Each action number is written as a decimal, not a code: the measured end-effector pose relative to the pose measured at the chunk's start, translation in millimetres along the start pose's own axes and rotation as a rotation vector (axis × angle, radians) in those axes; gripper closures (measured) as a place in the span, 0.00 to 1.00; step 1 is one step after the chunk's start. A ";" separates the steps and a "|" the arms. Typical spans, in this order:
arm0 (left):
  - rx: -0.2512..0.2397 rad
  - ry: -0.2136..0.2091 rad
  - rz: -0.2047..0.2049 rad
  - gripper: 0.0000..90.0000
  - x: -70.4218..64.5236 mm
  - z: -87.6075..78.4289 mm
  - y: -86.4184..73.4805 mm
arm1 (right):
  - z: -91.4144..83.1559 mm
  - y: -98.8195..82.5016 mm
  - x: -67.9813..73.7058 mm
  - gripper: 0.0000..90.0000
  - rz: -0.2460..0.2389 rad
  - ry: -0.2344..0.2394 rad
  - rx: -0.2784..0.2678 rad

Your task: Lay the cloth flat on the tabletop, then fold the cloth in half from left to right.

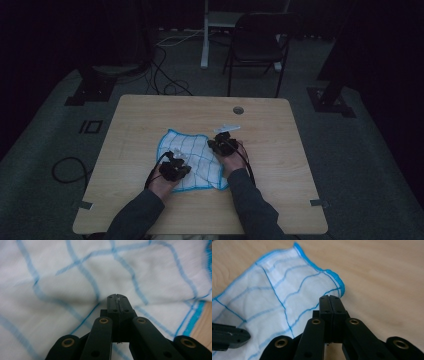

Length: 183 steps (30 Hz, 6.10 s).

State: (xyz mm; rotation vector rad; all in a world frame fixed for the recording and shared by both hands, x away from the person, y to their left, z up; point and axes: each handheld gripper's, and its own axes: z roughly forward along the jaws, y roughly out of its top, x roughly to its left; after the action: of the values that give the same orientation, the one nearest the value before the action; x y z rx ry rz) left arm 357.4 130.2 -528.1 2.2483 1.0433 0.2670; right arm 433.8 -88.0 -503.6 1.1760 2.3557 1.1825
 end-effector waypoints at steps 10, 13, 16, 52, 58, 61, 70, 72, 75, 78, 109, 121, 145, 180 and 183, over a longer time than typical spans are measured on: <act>0.009 0.009 -0.001 1.00 3.5 -4.0 -3.5 | -28.6 21.5 -5.9 1.00 -0.034 -0.116 -0.094; 0.013 0.009 0.010 1.00 3.7 -5.7 -5.0 | -25.8 18.4 -13.8 1.00 -0.017 -0.139 -0.073; 0.014 0.012 0.007 0.99 6.5 -8.7 -8.2 | -24.9 11.8 -24.2 0.98 0.015 -0.126 -0.062; -0.009 0.026 -0.055 0.97 19.7 -19.7 -23.0 | 9.1 -35.2 11.5 0.61 -0.086 -0.012 0.102; -0.015 0.020 -0.058 0.97 20.6 -19.9 -24.0 | 3.1 -32.2 4.7 0.91 -0.055 -0.012 0.076; -0.015 0.019 -0.059 0.97 20.7 -19.9 -24.1 | -5.3 -27.8 -0.6 0.94 -0.065 -0.071 0.054; -0.015 0.025 -0.061 0.96 18.4 -20.3 -24.7 | -33.9 -4.6 -31.7 0.93 -0.057 -0.190 0.010; -0.019 0.021 -0.067 0.94 16.9 -20.4 -25.4 | -39.0 -2.6 -33.0 0.82 -0.063 -0.235 -0.011; -0.018 0.012 -0.064 0.93 15.0 -20.7 -26.3 | -44.3 -4.4 -31.9 0.77 -0.046 -0.246 -0.038; -0.023 0.007 -0.068 0.92 11.3 -20.5 -27.1 | -45.9 -14.5 -29.1 0.74 -0.037 -0.231 -0.025; -0.139 0.132 -0.147 0.87 41.6 -37.8 -21.8 | -56.6 -91.3 -4.4 0.67 -0.094 -0.133 0.101; -0.093 0.169 -0.128 0.89 45.3 -19.0 -27.8 | -58.7 -93.4 -11.9 0.67 -0.087 -0.125 0.090; -0.105 0.155 -0.153 0.93 28.7 -29.8 -45.8 | -65.7 -100.4 -10.6 0.67 -0.079 -0.126 0.083; -0.129 0.224 -0.209 0.55 25.5 -17.6 -35.5 | -69.0 -106.4 -6.7 0.66 -0.061 -0.125 0.063; -0.125 0.264 -0.185 0.56 18.6 -13.7 -32.8 | -69.1 -106.8 -5.9 0.66 -0.061 -0.126 0.062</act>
State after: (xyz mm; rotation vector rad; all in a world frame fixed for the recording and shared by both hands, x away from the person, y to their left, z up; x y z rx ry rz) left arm 343.8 166.2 -539.5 2.0260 1.3247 0.5438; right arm 341.9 -167.4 -541.6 1.1544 2.3312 0.9917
